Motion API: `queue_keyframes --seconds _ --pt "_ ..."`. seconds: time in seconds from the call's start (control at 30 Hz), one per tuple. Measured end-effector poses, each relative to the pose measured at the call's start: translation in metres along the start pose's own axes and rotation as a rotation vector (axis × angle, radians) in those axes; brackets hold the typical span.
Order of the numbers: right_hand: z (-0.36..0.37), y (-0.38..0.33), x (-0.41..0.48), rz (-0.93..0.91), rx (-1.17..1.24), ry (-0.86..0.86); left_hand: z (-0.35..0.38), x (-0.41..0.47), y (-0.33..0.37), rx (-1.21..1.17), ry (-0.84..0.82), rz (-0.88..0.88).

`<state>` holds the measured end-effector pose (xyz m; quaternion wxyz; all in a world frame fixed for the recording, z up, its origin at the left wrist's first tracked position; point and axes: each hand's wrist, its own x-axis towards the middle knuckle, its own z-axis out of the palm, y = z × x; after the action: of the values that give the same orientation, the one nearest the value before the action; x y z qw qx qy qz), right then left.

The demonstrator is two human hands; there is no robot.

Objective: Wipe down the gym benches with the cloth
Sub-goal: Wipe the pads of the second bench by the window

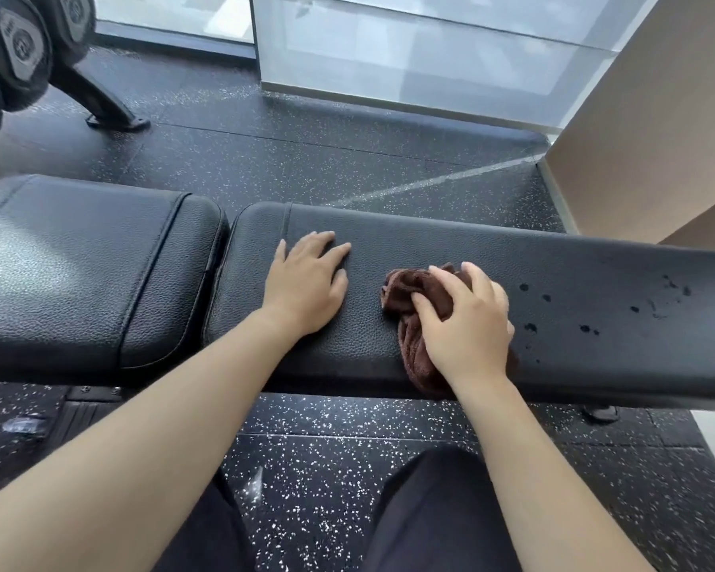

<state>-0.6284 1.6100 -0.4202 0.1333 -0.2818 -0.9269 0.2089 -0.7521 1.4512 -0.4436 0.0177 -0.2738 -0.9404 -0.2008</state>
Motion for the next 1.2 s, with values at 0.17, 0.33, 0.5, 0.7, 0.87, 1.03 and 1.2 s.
queue_keyframes --seconds 0.17,0.33,0.5,0.7,0.87,1.03,1.2 --pt "0.008 -0.003 -0.012 -0.045 -0.064 0.026 0.008 -0.001 -0.002 0.022 0.091 0.006" --pt "0.008 -0.016 0.032 -0.004 -0.099 -0.076 0.008 -0.002 0.000 0.031 0.084 0.014" --pt "0.008 -0.012 0.000 0.004 -0.049 -0.005 0.005 -0.004 -0.003 0.027 0.052 0.020" --pt "0.015 -0.012 -0.001 -0.015 -0.056 0.042 0.006 -0.004 -0.003 0.019 0.045 0.020" --pt "0.023 -0.027 0.056 0.048 -0.045 0.001 0.007 -0.002 -0.002 0.013 0.055 0.013" --pt "0.020 -0.028 0.054 0.057 -0.023 -0.013 0.006 -0.002 -0.001 -0.022 0.059 0.005" --pt "0.013 -0.023 0.016 0.130 -0.106 -0.014 0.003 -0.003 0.000 -0.050 0.042 0.005"
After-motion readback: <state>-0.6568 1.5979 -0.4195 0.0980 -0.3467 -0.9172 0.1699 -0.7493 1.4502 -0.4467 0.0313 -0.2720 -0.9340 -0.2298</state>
